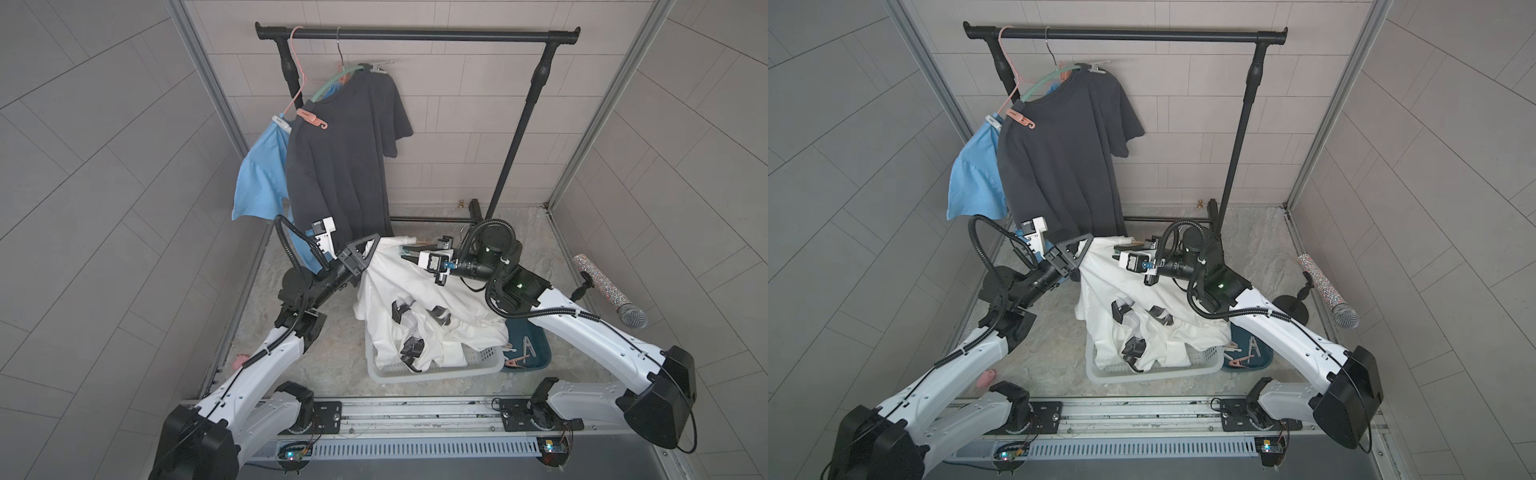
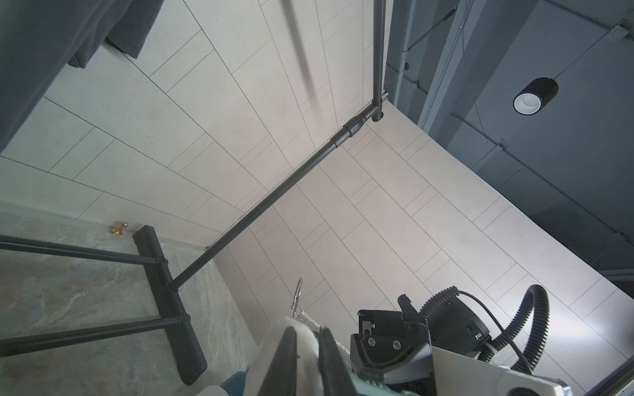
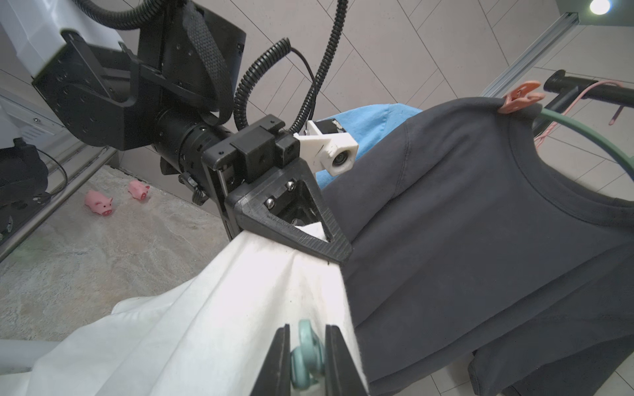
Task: Use clothespins to secure the t-shirt on both sides of the hanger
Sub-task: Clamp the T-shirt on the hanger.
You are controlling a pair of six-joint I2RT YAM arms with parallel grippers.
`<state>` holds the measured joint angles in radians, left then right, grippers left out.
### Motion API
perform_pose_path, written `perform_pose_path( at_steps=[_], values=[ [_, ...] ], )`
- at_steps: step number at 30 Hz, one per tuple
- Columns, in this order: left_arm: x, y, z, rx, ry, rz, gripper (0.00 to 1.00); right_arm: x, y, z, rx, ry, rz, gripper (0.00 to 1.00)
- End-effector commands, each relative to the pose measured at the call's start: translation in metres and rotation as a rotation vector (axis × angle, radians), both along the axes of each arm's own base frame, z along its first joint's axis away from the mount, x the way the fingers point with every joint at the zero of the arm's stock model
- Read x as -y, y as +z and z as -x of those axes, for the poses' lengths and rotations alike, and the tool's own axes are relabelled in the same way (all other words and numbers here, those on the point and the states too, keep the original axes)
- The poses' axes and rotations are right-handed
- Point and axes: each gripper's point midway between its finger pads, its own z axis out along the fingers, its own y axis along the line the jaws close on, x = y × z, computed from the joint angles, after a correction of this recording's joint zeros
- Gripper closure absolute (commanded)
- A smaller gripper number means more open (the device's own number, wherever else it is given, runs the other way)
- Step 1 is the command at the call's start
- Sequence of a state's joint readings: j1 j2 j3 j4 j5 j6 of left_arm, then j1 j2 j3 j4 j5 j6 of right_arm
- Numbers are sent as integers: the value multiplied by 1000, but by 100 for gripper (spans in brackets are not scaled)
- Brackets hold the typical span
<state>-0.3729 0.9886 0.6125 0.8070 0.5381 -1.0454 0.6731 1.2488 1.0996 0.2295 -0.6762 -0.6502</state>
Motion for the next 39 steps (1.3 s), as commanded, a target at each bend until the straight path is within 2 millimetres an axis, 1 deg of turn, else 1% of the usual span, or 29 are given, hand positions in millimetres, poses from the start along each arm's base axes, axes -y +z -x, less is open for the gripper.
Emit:
perform_pose_path(
  at_steps=[1, 3, 6, 8, 12, 14, 18, 23, 26, 29, 31, 32, 33, 34, 35, 37, 39],
  values=[
    [1, 18, 14, 69, -33, 18, 100, 6, 28, 12, 112, 24, -58, 100],
    [1, 16, 13, 63, -31, 17, 100, 7, 32, 13, 125, 21, -71, 100],
    [0, 17, 13, 60, -28, 22, 100, 8, 30, 12, 127, 18, -66, 100],
    [2, 20, 14, 66, -40, 23, 100, 7, 26, 8, 134, -1, -53, 100],
    [1, 18, 15, 58, -36, 18, 100, 8, 30, 6, 145, -13, -60, 100],
    [1, 21, 17, 61, -42, 24, 100, 8, 26, 0, 145, -29, -40, 100],
    [0, 26, 21, 65, -54, 44, 100, 6, 10, -7, 121, -33, 13, 100],
    [1, 33, 27, 62, -87, 86, 100, 3, -5, -18, 100, -53, 47, 100],
    [5, 38, 34, 65, -145, 125, 100, 2, -6, -26, 104, -79, 37, 100],
    [4, 39, 35, 69, -156, 162, 100, 2, -6, -30, 99, -94, 22, 100],
    [3, 37, 35, 67, -146, 154, 100, 5, -1, -30, 97, -113, 4, 89],
    [3, 35, 33, 62, -137, 144, 100, 9, 2, -28, 97, -128, -5, 68],
    [3, 33, 33, 63, -131, 135, 100, 13, 6, -26, 97, -141, -18, 55],
    [3, 32, 33, 65, -123, 123, 100, 18, 11, -24, 89, -158, -34, 46],
    [2, 31, 31, 63, -108, 105, 100, 24, 17, -21, 79, -177, -51, 40],
    [1, 27, 29, 62, -73, 55, 100, 35, 23, -13, 53, -201, -59, 33],
    [-1, 22, 27, 63, -32, -3, 100, 47, 28, -1, 28, -214, -51, 29]
  ],
)
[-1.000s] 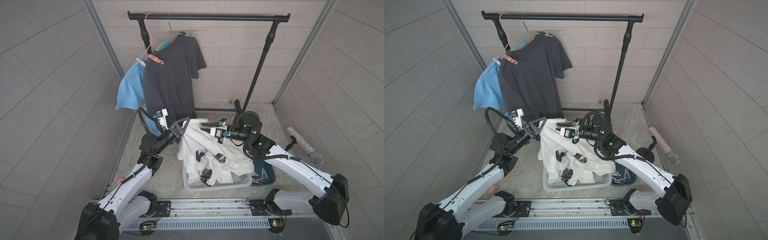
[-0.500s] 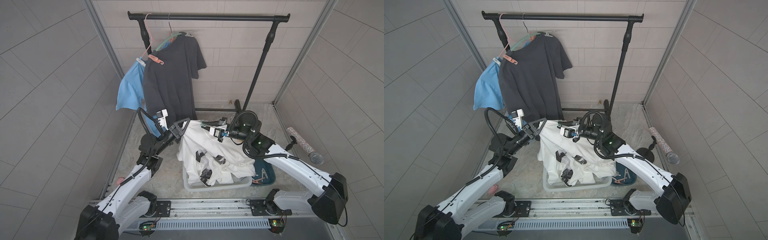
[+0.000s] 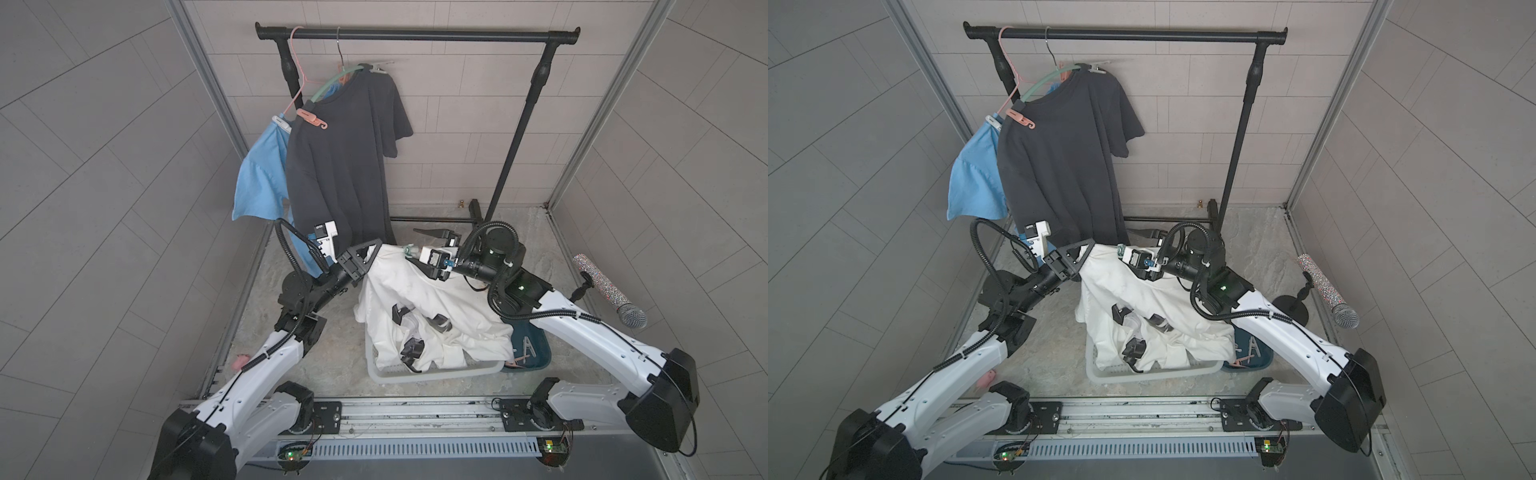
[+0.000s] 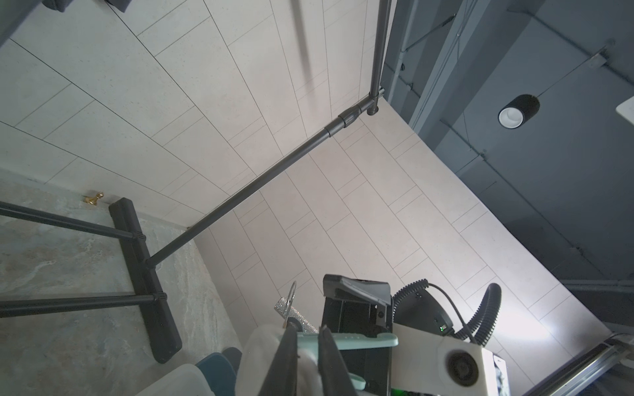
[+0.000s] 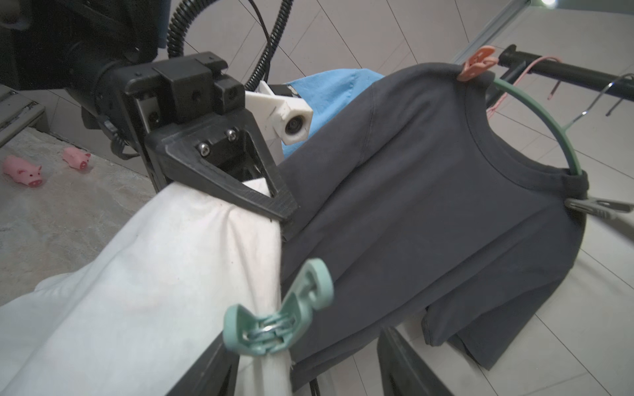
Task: Use clothespins to secure the t-shirt on both sides of the hanger
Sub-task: Clamp the T-shirt on the hanger, then hang the hanger on the clothesline.
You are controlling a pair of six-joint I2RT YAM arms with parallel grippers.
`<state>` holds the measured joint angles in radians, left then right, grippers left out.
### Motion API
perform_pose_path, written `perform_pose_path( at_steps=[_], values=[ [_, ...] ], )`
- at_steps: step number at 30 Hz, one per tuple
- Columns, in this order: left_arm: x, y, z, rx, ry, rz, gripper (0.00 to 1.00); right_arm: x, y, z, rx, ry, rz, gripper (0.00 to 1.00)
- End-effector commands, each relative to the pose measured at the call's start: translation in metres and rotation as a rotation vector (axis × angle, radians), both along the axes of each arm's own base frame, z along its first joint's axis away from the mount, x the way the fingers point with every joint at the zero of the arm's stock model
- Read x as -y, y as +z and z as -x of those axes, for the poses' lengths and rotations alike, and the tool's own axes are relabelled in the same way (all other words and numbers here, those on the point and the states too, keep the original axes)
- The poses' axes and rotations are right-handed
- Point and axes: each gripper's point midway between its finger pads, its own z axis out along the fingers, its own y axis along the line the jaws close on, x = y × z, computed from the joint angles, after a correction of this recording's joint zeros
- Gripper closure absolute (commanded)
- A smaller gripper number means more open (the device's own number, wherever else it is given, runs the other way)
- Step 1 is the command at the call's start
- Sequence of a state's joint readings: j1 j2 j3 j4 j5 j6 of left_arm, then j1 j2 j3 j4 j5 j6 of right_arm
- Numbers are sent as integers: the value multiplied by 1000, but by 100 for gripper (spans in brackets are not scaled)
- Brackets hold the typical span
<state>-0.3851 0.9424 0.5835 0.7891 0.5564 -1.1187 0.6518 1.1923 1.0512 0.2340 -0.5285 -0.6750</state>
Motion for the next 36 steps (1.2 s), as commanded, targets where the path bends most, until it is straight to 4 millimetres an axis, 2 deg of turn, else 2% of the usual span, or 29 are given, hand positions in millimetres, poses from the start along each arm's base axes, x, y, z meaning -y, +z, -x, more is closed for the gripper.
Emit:
perform_pose_path(
  at_steps=[1, 4, 6, 7, 8, 10, 13, 15, 18, 25, 32, 36],
  values=[
    [-5, 24, 14, 120, 44, -69, 100, 29, 31, 26, -42, -49, -74, 29],
    [-12, 21, 17, 145, 103, -152, 100, 59, 49, 42, -176, -125, -230, 30],
    [-16, 20, 19, 159, 136, -204, 100, 92, 60, 38, -309, -269, -406, 37],
    [-21, 27, 25, 185, 157, -212, 100, 112, 62, 35, -373, -359, -483, 42],
    [-23, 30, 28, 205, 171, -220, 100, 134, 56, 31, -436, -478, -537, 46],
    [-28, 36, 33, 234, 195, -232, 100, 166, 40, 30, -501, -653, -545, 53],
    [-31, 43, 38, 258, 207, -220, 100, 191, 9, 34, -564, -805, -488, 53],
    [-32, 45, 39, 268, 209, -215, 100, 192, -11, 35, -619, -826, -473, 52],
    [-32, 46, 40, 280, 213, -208, 100, 176, -37, 31, -722, -794, -451, 51],
    [-32, 50, 43, 287, 203, -189, 100, 131, -85, 7, -895, -732, -405, 50],
    [-33, 54, 47, 298, 201, -175, 100, 115, -110, -20, -946, -765, -462, 52],
    [-33, 55, 48, 301, 195, -173, 100, 113, -111, -38, -906, -788, -536, 52]
  ],
)
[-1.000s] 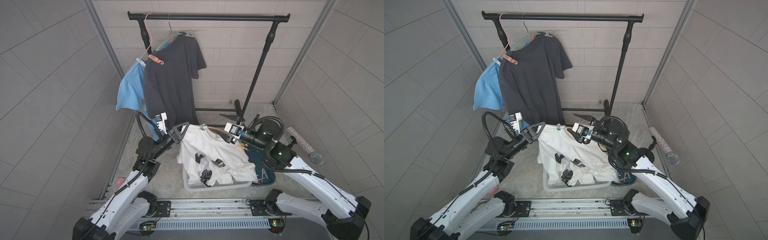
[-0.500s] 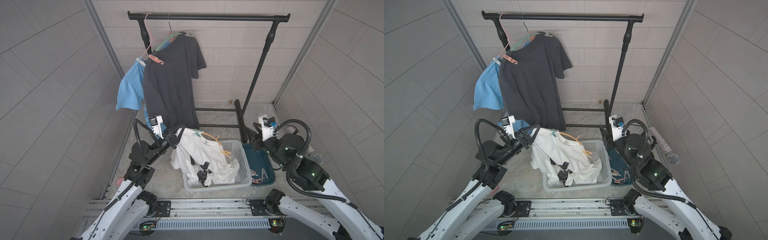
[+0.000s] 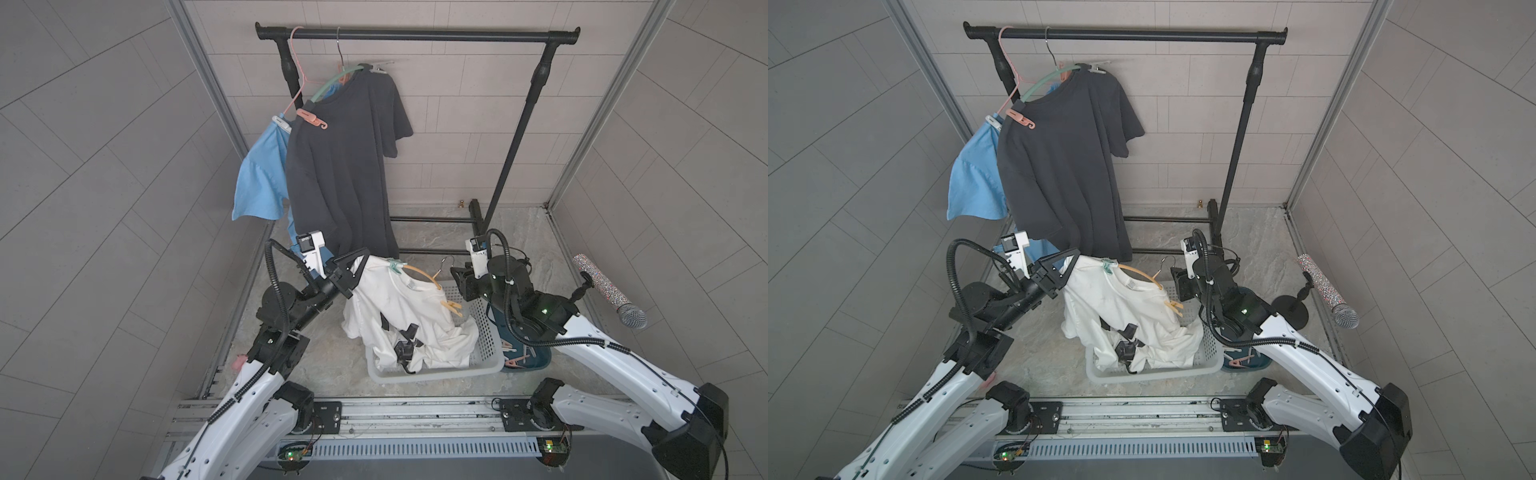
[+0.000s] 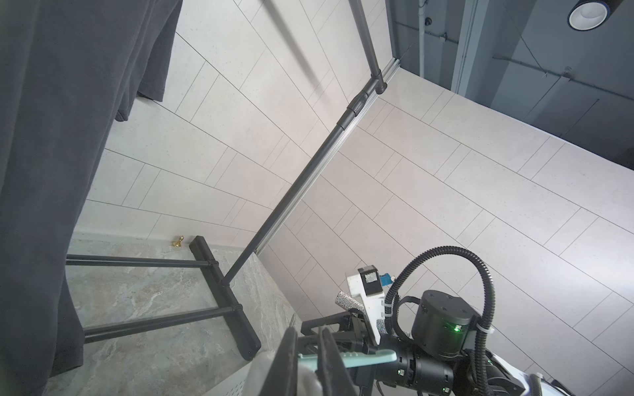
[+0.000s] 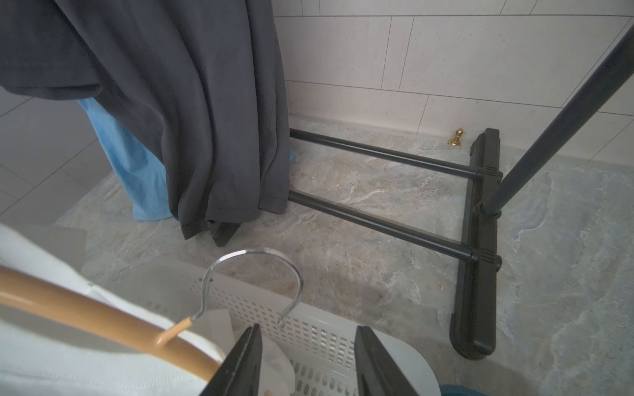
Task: Use clothespins to secure the t-shirt on both sides of the hanger
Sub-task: Hang the hanger on the clothesline.
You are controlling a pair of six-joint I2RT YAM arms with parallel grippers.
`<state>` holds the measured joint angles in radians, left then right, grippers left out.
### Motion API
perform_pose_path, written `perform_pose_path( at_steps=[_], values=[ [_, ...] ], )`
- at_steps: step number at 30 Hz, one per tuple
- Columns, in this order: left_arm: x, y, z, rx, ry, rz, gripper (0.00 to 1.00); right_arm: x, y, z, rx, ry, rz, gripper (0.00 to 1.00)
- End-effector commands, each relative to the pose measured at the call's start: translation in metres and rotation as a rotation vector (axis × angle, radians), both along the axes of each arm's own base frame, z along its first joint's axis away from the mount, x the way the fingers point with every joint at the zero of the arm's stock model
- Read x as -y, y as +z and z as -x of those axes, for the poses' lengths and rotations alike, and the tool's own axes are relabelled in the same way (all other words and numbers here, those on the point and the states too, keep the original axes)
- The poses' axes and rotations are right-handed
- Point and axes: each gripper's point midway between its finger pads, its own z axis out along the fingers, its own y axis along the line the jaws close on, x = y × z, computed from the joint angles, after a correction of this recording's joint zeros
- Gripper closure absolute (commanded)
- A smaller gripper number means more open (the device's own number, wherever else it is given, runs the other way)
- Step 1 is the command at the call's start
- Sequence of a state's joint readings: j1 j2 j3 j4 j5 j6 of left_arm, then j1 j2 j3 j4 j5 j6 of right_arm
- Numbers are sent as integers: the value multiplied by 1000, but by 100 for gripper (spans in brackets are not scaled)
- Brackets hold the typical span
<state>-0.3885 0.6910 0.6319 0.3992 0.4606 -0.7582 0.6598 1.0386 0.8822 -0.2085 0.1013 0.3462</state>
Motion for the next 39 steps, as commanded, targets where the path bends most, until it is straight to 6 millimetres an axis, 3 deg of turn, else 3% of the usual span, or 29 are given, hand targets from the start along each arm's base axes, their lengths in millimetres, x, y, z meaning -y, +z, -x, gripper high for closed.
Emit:
perform_pose_path(
  at_steps=[1, 7, 9, 14, 15, 22, 24, 26, 29, 32, 39],
  values=[
    [-6, 44, 18, 146, -9, 58, 100, 0, 17, -18, 75, -80, -101, 52],
    [-4, 48, 22, 151, -30, 71, 100, -9, 22, -41, 127, -114, -157, 57],
    [-3, 48, 23, 147, -40, 61, 100, -8, 31, -47, 160, -137, -188, 64],
    [-1, 41, 27, 135, -41, -17, 100, 0, 71, -49, 292, -168, -236, 97],
    [-1, 39, 27, 134, -38, -32, 100, 2, 79, -48, 315, -166, -237, 100],
    [-2, 36, 36, 128, -31, -136, 98, 11, 128, -28, 445, -113, -194, 100],
    [-4, 34, 45, 143, -29, -225, 81, 15, 142, -21, 474, -105, -179, 100],
    [-10, 30, 55, 161, -6, -331, 39, 19, 158, -11, 513, -87, -167, 100],
    [-25, 28, 70, 215, 52, -502, 16, 26, 179, 3, 566, -61, -141, 100],
    [-36, 32, 90, 262, 59, -651, 6, 30, 192, 15, 613, -32, -107, 100],
    [-34, 43, 131, 356, -74, -797, 7, 29, 208, 39, 699, 65, -17, 100]
  ],
)
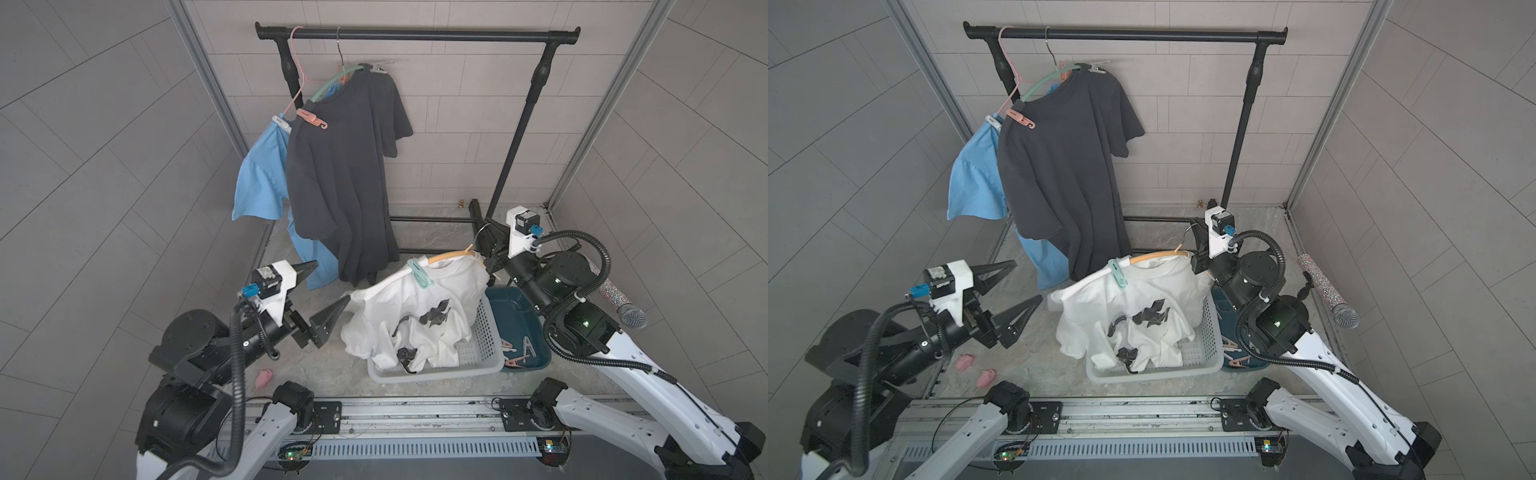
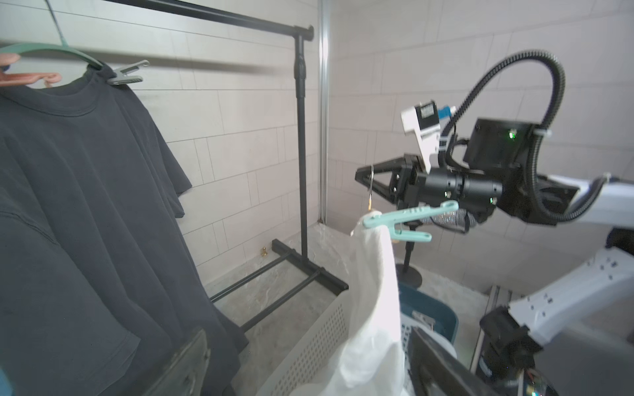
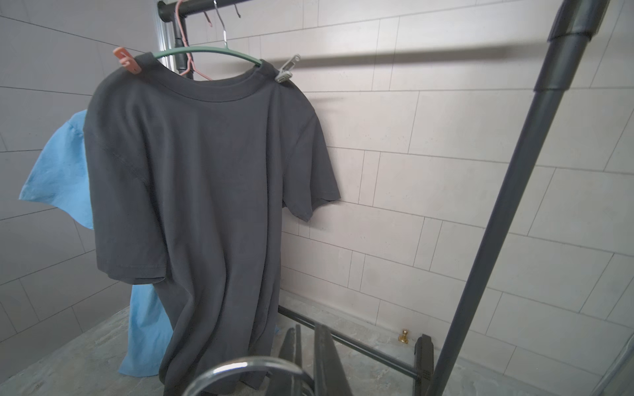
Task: Use clothespins to secure the t-shirt on both sides of the hanger
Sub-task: Hang the hanger on the clothesline.
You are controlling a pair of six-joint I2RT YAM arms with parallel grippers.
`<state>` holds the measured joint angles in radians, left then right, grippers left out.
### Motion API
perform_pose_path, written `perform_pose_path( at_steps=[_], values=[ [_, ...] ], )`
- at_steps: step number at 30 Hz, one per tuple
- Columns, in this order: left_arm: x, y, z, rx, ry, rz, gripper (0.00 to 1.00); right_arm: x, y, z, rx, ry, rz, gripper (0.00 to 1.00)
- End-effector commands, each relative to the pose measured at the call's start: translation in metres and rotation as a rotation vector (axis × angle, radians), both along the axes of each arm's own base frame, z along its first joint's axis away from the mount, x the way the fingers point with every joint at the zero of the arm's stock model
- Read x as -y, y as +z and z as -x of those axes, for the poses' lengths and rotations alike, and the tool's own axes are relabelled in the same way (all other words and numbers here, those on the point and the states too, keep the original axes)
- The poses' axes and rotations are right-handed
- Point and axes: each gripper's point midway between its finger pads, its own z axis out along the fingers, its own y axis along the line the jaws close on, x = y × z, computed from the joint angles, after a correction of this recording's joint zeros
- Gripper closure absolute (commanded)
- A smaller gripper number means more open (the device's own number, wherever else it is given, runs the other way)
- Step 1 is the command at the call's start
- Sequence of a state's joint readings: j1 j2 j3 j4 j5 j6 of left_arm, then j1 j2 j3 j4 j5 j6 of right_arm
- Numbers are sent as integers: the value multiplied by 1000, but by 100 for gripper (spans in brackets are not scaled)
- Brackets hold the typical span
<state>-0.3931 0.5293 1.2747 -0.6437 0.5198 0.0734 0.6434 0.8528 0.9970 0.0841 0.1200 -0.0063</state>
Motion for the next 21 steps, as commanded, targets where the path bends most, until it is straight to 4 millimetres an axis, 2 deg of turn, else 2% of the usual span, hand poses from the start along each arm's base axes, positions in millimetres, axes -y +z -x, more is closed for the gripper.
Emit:
perform_pose_path(
  at_steps=[1, 4, 11, 19, 21],
  values=[
    [9, -31, 9, -61, -91, -156, 9, 0, 23, 16, 84, 35, 38, 100],
    [22, -30, 17, -107, -193, -149, 10, 3, 24, 15, 78, 20, 54, 100],
    [39, -33, 7, -261, -276, -102, 10, -4, 26, 6, 100, -19, 141, 100],
    [48, -63, -9, -333, -263, -195, 11, -25, 30, -7, 116, -18, 195, 100],
    [54, -78, -16, -358, -271, -267, 11, -29, 34, -9, 122, -14, 195, 100]
  ],
)
